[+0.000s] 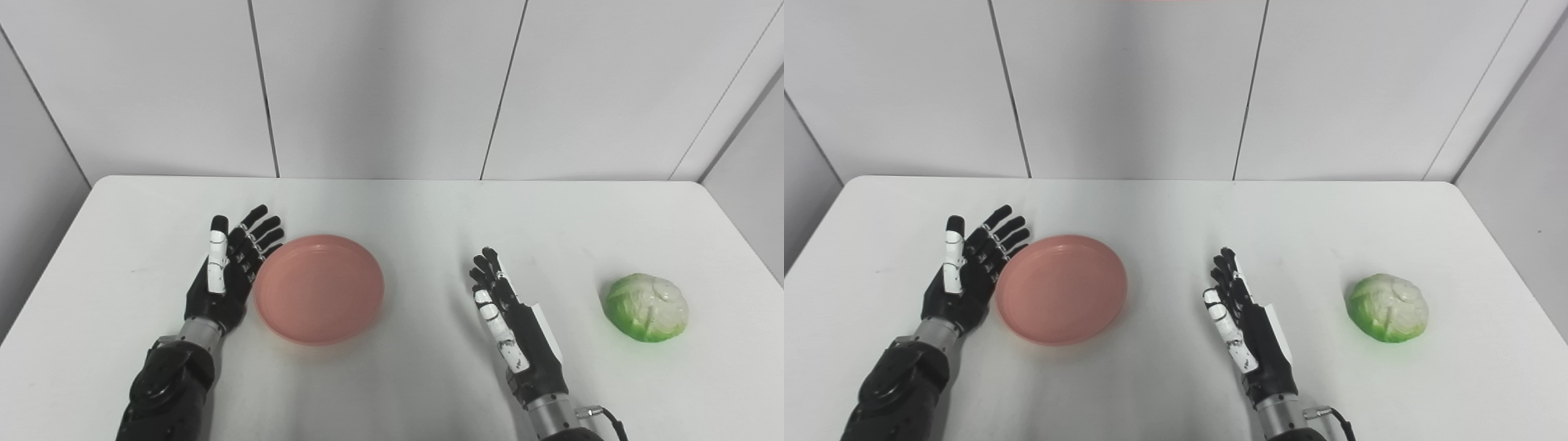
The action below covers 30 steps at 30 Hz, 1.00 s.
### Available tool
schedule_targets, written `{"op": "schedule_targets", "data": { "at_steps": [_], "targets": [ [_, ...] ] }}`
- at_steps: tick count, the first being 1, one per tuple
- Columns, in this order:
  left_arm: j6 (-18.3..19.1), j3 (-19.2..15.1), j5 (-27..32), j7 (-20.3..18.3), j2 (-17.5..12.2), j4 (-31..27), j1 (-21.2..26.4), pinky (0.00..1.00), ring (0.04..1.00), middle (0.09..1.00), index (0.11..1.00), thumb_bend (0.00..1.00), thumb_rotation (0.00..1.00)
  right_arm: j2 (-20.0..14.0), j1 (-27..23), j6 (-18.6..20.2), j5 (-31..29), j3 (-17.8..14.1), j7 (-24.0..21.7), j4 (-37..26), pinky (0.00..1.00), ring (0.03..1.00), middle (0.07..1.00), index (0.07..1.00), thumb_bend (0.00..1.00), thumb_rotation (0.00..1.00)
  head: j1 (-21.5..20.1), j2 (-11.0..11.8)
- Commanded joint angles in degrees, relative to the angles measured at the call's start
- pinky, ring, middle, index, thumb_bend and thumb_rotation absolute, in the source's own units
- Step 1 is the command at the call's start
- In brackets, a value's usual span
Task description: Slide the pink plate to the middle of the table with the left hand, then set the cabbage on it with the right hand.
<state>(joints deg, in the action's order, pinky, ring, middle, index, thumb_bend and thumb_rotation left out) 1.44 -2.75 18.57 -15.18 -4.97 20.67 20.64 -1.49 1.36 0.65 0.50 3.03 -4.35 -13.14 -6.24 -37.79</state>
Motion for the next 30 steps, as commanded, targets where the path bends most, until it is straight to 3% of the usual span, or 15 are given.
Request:
{"op": "schedule_targets", "data": {
  "at_steps": [1,11,18,25,30],
  "targets": [
    [1.11,1.86,-1.42,-1.01,1.11,-0.47,-1.30,0.85,0.865,0.847,0.835,0.84,1.00,0.36,-1.18,0.40,0.39,-0.30,0.69,-2.60,0.98,0.955,0.970,1.000,0.62,0.84,-0.23,0.04],
    [2.38,4.41,-3.01,1.26,5.91,-5.44,-3.87,0.88,0.868,0.853,0.849,0.80,1.00,0.63,-1.50,1.67,0.26,-1.91,2.58,-3.58,1.00,0.955,0.953,0.994,0.65,0.84,-0.97,0.19],
    [1.87,6.34,-5.41,4.23,10.58,-10.12,-7.37,0.92,0.911,0.898,0.904,0.81,1.00,-0.75,-2.01,-0.38,-2.20,-3.27,1.89,-2.12,1.00,0.955,0.957,1.000,0.64,0.83,1.21,0.74],
    [0.23,8.20,-7.84,5.69,13.05,-12.85,-9.75,0.99,0.989,0.986,0.988,0.82,1.00,-1.89,-2.25,-1.61,-3.41,-3.80,1.42,-0.63,1.00,0.946,0.945,0.998,0.67,0.82,2.66,1.48],
    [-2.40,8.85,-9.78,6.89,14.15,-11.91,-10.86,1.00,1.000,1.000,1.000,0.83,1.00,-2.18,-2.43,-2.43,-3.77,-4.12,1.38,0.05,1.00,0.944,0.951,0.999,0.65,0.83,2.02,1.55]
  ]
}}
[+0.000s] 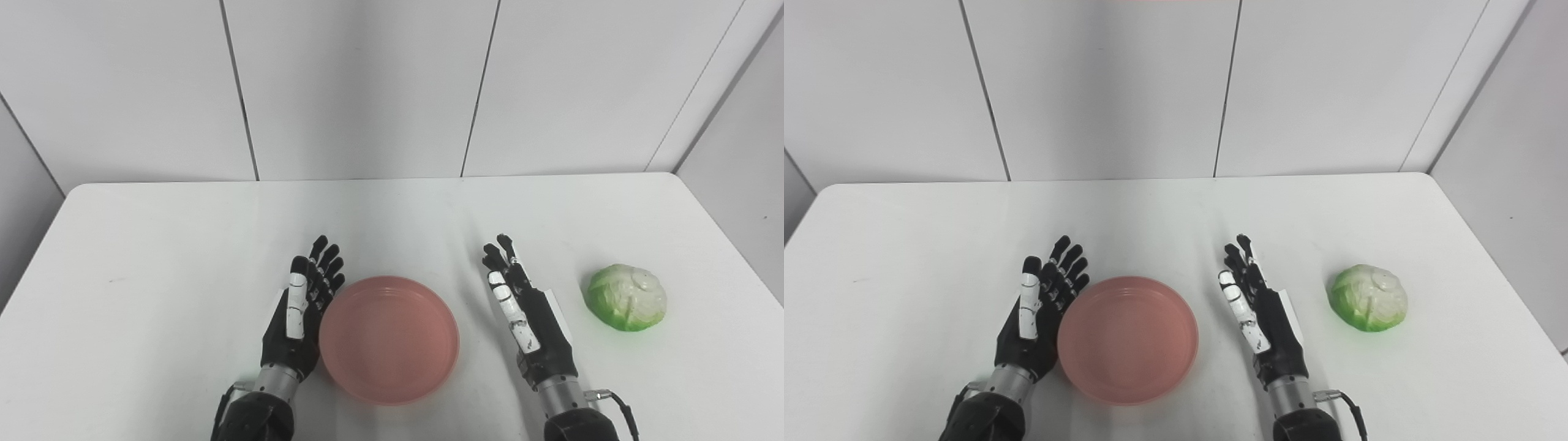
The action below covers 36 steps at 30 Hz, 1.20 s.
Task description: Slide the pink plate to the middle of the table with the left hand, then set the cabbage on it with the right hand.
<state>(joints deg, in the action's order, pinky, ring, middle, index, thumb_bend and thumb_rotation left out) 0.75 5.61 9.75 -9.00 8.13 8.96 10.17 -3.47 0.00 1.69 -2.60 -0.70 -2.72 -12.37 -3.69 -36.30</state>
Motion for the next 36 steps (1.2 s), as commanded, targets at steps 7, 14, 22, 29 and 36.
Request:
{"op": "schedule_targets", "data": {
  "at_steps": [7,14,22,29,36],
  "targets": [
    [-3.65,2.90,-11.31,3.92,-1.73,-2.24,-1.75,1.00,1.000,1.000,1.000,0.83,1.00,-1.31,-2.46,-1.51,-1.02,-2.81,0.67,-0.87,1.00,0.987,0.967,0.994,0.69,0.83,-1.59,-0.23],
    [-7.40,3.09,-15.91,5.72,-4.12,-4.67,-4.53,1.00,1.000,1.000,1.000,0.83,1.00,-5.03,-5.90,-6.60,0.30,-6.42,1.48,3.27,1.00,0.975,0.962,1.000,0.75,0.81,-2.05,-0.70],
    [-8.00,2.10,-17.83,6.94,-5.66,-6.69,-7.88,1.00,1.000,1.000,1.000,0.87,1.00,-12.15,-7.49,-4.31,12.63,-8.26,4.09,0.46,0.92,0.932,0.941,0.976,0.76,0.78,-3.17,-0.70],
    [-11.67,-0.31,-14.63,8.22,-4.46,-5.92,-9.13,1.00,1.000,1.000,1.000,0.82,1.00,-17.66,-7.85,-0.13,19.63,-8.26,2.48,-2.09,0.90,0.917,0.929,0.954,0.73,0.62,-4.69,-0.82],
    [-12.94,-1.29,-11.28,9.23,-2.27,-5.23,-9.16,1.00,1.000,1.000,1.000,0.81,1.00,-22.87,-8.58,7.33,25.40,-8.73,-0.64,-3.48,0.86,0.917,0.934,0.937,0.76,0.47,-4.99,-0.85]
  ]
}}
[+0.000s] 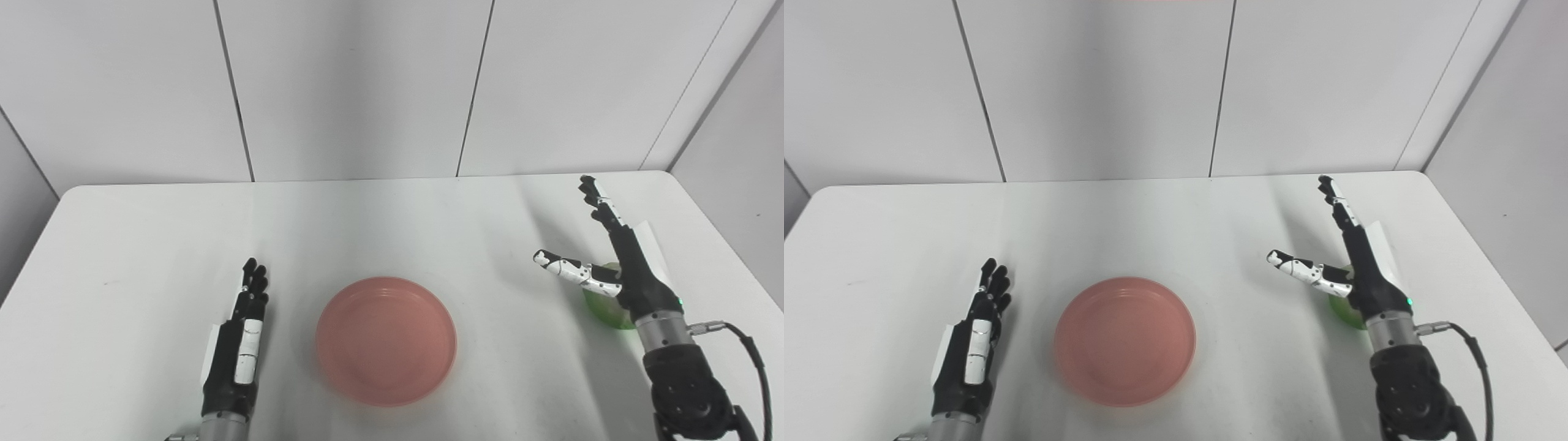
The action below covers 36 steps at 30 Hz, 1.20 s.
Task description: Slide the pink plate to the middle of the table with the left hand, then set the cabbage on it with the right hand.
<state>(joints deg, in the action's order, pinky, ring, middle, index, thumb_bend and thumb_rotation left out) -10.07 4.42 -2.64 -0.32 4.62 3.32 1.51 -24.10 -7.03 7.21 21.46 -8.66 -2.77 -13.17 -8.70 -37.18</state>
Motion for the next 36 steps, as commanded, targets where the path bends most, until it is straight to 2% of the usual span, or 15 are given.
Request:
{"op": "schedule_targets", "data": {
  "at_steps": [1,6,9,10,11,15,19,20,21,22,23,24,26,30,36],
  "targets": [
    [-2.19,-0.25,1.64,0.66,1.63,0.17,-0.55,1.00,1.000,1.000,1.000,0.80,1.00,-3.08,-1.54,3.41,1.77,-0.94,-1.33,-3.22,0.86,0.920,0.935,0.933,0.78,0.46,0.02,0.03],
    [-1.80,-0.86,3.05,0.95,2.64,-0.37,-0.57,1.00,1.000,1.000,1.000,0.78,1.00,-6.23,-1.49,12.31,2.74,-1.60,-5.83,-6.67,0.88,0.946,0.946,0.921,0.82,0.40,-0.74,0.26],
    [-2.00,-1.22,3.58,0.78,2.64,-0.23,-0.43,1.00,1.000,1.000,1.000,0.80,1.00,-8.63,-1.29,16.82,4.08,-1.06,-8.94,-8.78,0.83,0.939,0.950,0.916,0.84,0.36,-2.52,0.71],
    [-1.88,-1.36,3.93,0.50,2.41,-0.10,-0.35,1.00,1.000,1.000,1.000,0.81,1.00,-9.34,-1.24,18.21,5.27,-0.81,-10.35,-9.37,0.83,0.942,0.952,0.916,0.86,0.35,-4.27,1.09],
    [-1.77,-1.46,4.16,0.29,2.26,-0.03,-0.30,1.00,1.000,1.000,1.000,0.81,1.00,-9.76,-1.21,19.09,6.23,-0.70,-11.44,-9.75,0.83,0.950,0.955,0.918,0.87,0.37,-4.27,1.09],
    [-2.83,-1.69,4.80,-1.02,0.62,1.67,0.32,1.00,1.000,1.000,1.000,0.83,1.00,-10.42,-1.28,19.69,10.23,-1.07,-15.88,-10.63,0.84,0.959,0.950,0.914,0.91,0.37,-7.22,1.60],
    [-2.28,-2.24,7.41,-3.12,-0.99,2.31,0.49,1.00,1.000,1.000,1.000,0.83,1.00,-8.15,-1.86,19.70,16.75,-1.59,-20.49,-11.20,0.85,0.966,0.955,0.942,0.92,0.35,-10.67,2.21],
    [-2.24,-2.46,8.04,-3.64,-1.57,2.64,0.55,1.00,1.000,1.000,1.000,0.83,1.00,-7.61,-2.06,19.71,19.30,-1.30,-21.66,-11.28,0.84,0.966,0.955,0.943,0.92,0.35,-13.35,2.68],
    [-2.23,-2.58,8.48,-3.97,-1.98,2.88,0.60,1.00,1.000,1.000,1.000,0.82,1.00,-7.17,-2.24,19.70,21.24,-1.17,-22.62,-11.34,0.84,0.961,0.952,0.944,0.93,0.36,-13.35,2.68],
    [-2.70,-2.88,9.06,-4.47,-2.65,3.56,0.79,1.00,1.000,1.000,1.000,0.82,1.00,-6.49,-2.51,19.70,23.95,-0.93,-24.21,-11.47,0.84,0.958,0.950,0.944,0.93,0.37,-16.19,3.05],
    [-3.06,-3.09,9.47,-4.84,-3.11,4.04,0.93,1.00,1.000,1.000,1.000,0.79,1.00,-5.88,-2.74,19.70,26.00,-0.88,-25.54,-11.61,0.90,0.967,0.953,0.949,0.95,0.39,-16.19,3.05],
    [-3.59,-3.39,10.06,-5.33,-3.76,4.83,1.16,1.00,1.000,1.000,1.000,0.78,1.00,-5.03,-3.13,19.70,28.05,-0.86,-27.28,-11.67,0.92,0.970,0.955,0.950,0.95,0.40,-18.42,3.42],
    [-4.21,-3.94,11.28,-6.37,-4.80,6.06,1.46,1.00,1.000,1.000,1.000,0.76,1.00,-3.17,-3.93,19.70,31.09,-1.21,-30.35,-11.69,0.98,0.982,0.960,0.954,0.96,0.41,-19.85,3.72],
    [-3.73,-4.74,13.60,-8.04,-6.26,7.39,1.73,1.00,1.000,1.000,1.000,0.74,1.00,-0.35,-5.27,19.70,34.77,-1.53,-33.49,-11.14,0.97,0.988,0.964,0.956,0.97,0.36,-20.66,3.75],
    [-3.79,-5.33,13.86,-8.76,-7.14,8.68,2.13,1.00,1.000,1.000,1.000,0.75,1.00,1.38,-5.70,19.70,35.80,-2.11,-34.22,-9.83,0.93,0.993,0.997,0.961,0.97,0.32,-20.50,3.90]
  ]
}}
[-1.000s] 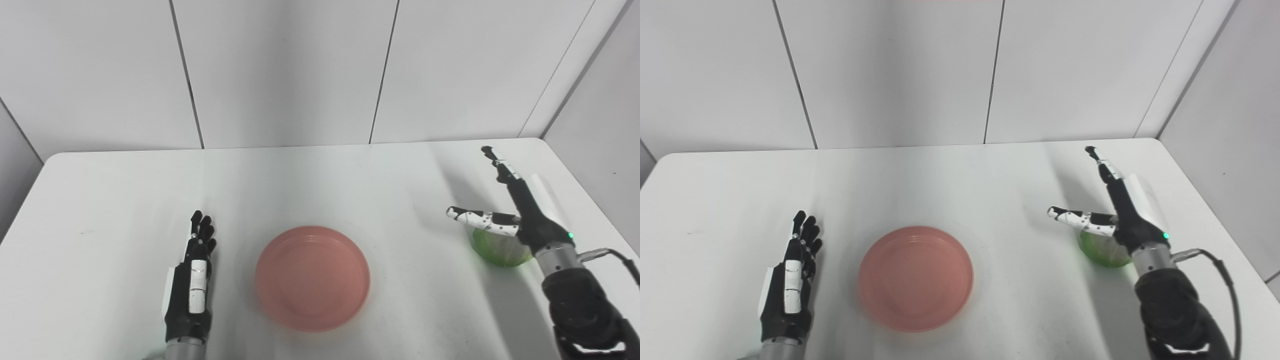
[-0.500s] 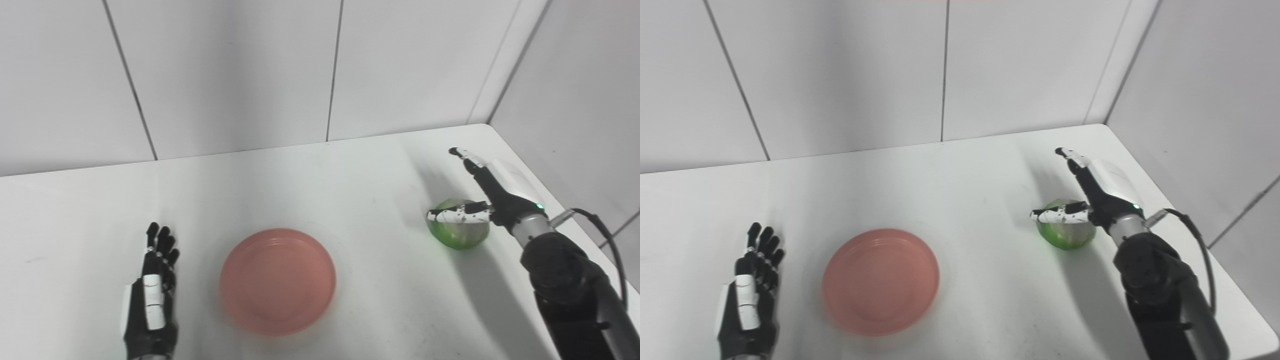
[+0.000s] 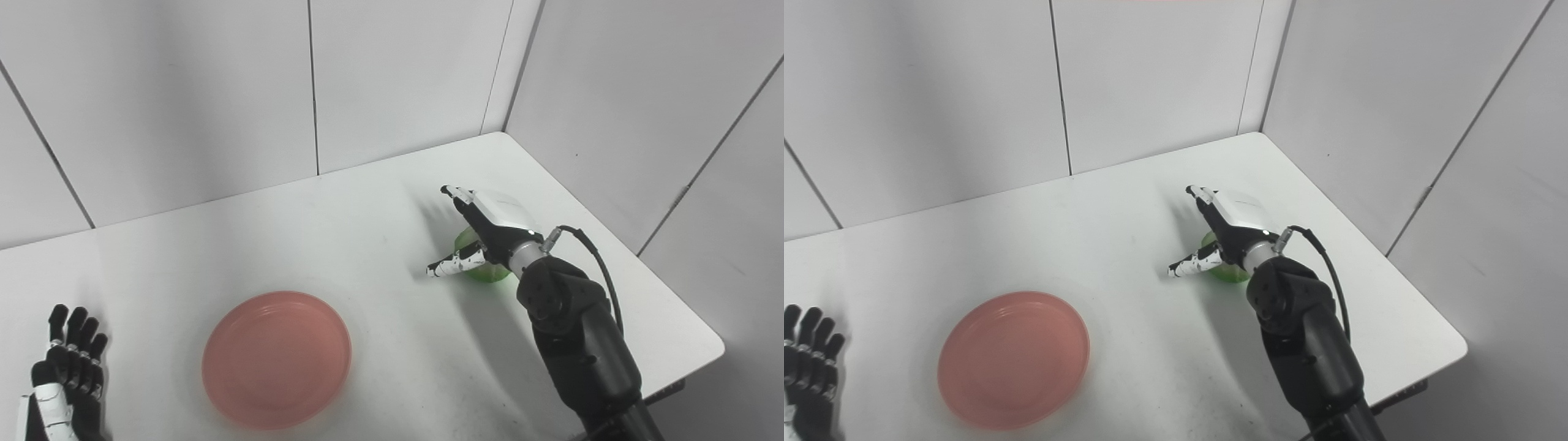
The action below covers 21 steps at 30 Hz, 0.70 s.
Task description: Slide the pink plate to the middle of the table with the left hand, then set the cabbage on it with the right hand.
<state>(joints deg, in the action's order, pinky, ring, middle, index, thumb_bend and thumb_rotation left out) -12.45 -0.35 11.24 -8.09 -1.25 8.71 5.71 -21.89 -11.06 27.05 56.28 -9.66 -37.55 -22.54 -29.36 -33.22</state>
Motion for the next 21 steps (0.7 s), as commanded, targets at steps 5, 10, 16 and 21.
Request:
{"op": "schedule_targets", "data": {
  "at_steps": [5,10,16,21],
  "targets": [
    [-1.99,-0.77,-0.01,-1.23,-1.47,4.04,-1.91,1.00,1.000,1.000,1.000,0.76,1.00,-0.39,-1.35,-0.15,1.23,-1.35,2.43,0.92,0.96,0.996,1.000,0.964,0.97,0.28,0.31,0.11],
    [-2.18,-1.05,0.20,-1.66,-1.33,4.31,-1.89,1.00,1.000,1.000,1.000,0.76,1.00,-0.25,-1.14,-0.14,3.90,-1.60,2.72,1.06,1.00,1.000,1.000,0.961,0.96,0.27,0.93,0.31],
    [-2.45,-0.98,0.22,-1.89,-1.20,4.14,-2.04,1.00,1.000,1.000,1.000,0.75,1.00,-0.72,-0.66,-0.18,7.61,-1.55,5.25,0.45,1.00,0.998,1.000,0.949,0.98,0.31,1.06,0.28],
    [-2.65,-0.92,0.29,-2.06,-1.15,4.17,-2.18,1.00,1.000,1.000,1.000,0.75,1.00,-0.87,-0.44,-0.19,10.68,-1.82,7.91,-0.05,1.00,1.000,1.000,0.949,0.99,0.33,1.28,0.36]
  ]
}}
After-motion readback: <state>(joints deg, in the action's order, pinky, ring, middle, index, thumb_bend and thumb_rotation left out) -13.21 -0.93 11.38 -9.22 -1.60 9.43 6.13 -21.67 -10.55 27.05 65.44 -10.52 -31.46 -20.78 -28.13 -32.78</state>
